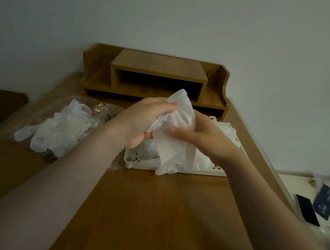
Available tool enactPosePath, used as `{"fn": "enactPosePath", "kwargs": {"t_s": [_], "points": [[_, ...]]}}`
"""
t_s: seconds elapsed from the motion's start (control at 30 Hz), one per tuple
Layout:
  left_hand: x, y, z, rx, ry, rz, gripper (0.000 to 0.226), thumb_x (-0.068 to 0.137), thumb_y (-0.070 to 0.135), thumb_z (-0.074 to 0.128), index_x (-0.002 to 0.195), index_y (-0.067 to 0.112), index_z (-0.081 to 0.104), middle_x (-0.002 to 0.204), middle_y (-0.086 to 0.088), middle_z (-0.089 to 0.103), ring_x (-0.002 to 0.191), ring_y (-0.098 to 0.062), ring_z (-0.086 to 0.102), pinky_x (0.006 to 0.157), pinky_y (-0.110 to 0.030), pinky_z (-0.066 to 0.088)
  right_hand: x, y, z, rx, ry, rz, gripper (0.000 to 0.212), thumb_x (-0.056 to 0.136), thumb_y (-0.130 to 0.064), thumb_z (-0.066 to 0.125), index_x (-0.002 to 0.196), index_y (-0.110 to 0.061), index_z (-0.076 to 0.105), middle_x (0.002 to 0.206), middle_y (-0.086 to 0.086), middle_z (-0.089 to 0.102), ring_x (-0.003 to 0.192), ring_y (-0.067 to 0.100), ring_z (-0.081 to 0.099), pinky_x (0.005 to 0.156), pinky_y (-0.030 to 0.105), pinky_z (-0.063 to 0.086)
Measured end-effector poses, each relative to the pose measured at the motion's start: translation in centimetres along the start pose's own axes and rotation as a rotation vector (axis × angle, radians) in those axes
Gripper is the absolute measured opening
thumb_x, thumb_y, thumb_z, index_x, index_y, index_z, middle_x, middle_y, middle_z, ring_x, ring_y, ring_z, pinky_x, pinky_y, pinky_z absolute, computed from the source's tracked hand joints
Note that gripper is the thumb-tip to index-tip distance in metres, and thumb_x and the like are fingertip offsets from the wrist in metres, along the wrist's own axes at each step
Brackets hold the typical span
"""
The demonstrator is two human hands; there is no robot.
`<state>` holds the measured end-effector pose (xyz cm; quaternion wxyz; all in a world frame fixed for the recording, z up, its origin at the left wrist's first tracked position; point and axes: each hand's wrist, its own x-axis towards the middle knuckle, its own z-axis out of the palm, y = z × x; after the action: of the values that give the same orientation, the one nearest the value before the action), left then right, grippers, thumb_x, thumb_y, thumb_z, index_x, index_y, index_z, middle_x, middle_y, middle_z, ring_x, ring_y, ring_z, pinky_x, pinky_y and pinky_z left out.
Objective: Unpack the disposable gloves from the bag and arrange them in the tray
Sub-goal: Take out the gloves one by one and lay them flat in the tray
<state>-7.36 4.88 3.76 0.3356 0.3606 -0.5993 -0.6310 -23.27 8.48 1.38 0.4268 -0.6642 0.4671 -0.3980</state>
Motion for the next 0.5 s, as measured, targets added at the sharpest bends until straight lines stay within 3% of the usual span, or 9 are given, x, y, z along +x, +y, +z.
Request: {"fn": "enactPosePath", "kwargs": {"t_s": [0.1, 0.27, 0.4, 0.5], "points": [[0.4, -0.1, 0.4, 0.08, 0.022, 0.026, 0.02, 0.095, 0.023, 0.051, 0.106, 0.013, 0.065, 0.102, -0.016, 0.067, 0.096, -0.029, 0.065, 0.088, -0.045, 0.052, 0.0, 0.4, 0.1, -0.008, 0.071, 0.017, 0.02, 0.093, -0.02, 0.057, 0.11, -0.01, 0.06, 0.095, 0.004, 0.067, 0.087, 0.02, 0.069, 0.076, 0.031, 0.057], [1.5, -0.6, -0.1, 0.062, 0.167, 0.055, 0.017, 0.095, 0.021, 0.049, 0.086, 0.016, 0.063, 0.08, -0.004, 0.063, 0.082, -0.021, 0.061, 0.078, -0.038, 0.046, -1.5, 1.8, -2.8, -0.133, -0.032, 0.188, 0.022, 0.095, -0.031, 0.052, 0.1, -0.015, 0.068, 0.095, 0.004, 0.068, 0.088, 0.02, 0.067, 0.08, 0.031, 0.055], [2.8, -1.6, -0.4, 0.215, 0.17, 0.034, 0.022, 0.098, 0.023, 0.043, 0.098, 0.016, 0.064, 0.093, -0.005, 0.067, 0.09, -0.022, 0.064, 0.081, -0.036, 0.048, -2.1, 1.9, -6.4, -0.174, -0.066, 0.342, 0.024, 0.096, -0.01, 0.046, 0.102, -0.011, 0.07, 0.098, 0.006, 0.071, 0.091, 0.02, 0.068, 0.079, 0.028, 0.055], [3.7, -2.4, -0.3, 0.156, 0.176, 0.017, 0.021, 0.1, 0.021, 0.042, 0.1, 0.021, 0.063, 0.098, -0.002, 0.069, 0.095, -0.02, 0.065, 0.08, -0.033, 0.051, -1.5, 2.1, -8.5, -0.221, -0.061, 0.407, 0.024, 0.097, -0.012, 0.048, 0.103, -0.012, 0.071, 0.102, 0.005, 0.072, 0.096, 0.021, 0.068, 0.086, 0.034, 0.055]]}}
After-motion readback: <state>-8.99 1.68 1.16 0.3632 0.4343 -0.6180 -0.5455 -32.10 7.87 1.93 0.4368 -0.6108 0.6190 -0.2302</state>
